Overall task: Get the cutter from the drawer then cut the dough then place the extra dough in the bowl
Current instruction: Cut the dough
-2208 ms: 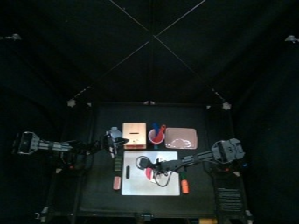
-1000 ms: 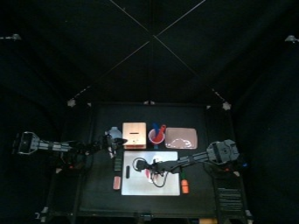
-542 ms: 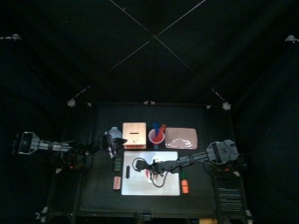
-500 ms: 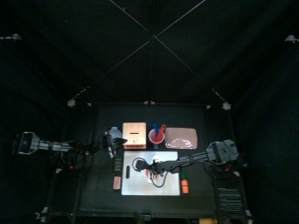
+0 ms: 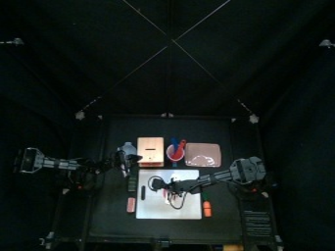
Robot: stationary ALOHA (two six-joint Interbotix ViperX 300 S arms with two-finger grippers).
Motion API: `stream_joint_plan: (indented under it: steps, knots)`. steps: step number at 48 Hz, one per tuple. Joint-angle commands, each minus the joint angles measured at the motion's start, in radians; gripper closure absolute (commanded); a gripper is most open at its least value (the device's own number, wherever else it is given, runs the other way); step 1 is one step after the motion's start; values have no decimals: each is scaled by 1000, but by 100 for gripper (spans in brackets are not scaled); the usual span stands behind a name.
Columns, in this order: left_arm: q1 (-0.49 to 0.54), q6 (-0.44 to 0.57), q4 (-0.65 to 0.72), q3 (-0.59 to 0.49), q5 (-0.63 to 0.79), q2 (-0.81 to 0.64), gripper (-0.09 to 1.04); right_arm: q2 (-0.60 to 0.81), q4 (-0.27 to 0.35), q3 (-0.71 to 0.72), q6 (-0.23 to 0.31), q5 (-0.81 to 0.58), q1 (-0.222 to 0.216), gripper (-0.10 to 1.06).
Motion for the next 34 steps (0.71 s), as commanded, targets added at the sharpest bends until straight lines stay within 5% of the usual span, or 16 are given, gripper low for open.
stream_joint_plan:
  steps: [1,18,34]
  knots:
    - [-2,-2,-3,-15,-8,0,49,-49,-9,-25,-2,0,-2,-5]
    - [-6,0,-11,-26,-9,0,49,-176,-86,25,-12,-18,11,-5]
    - [-46,2,-8,-52,-9,2,49,-402,-166,281,63,-397,35,-5]
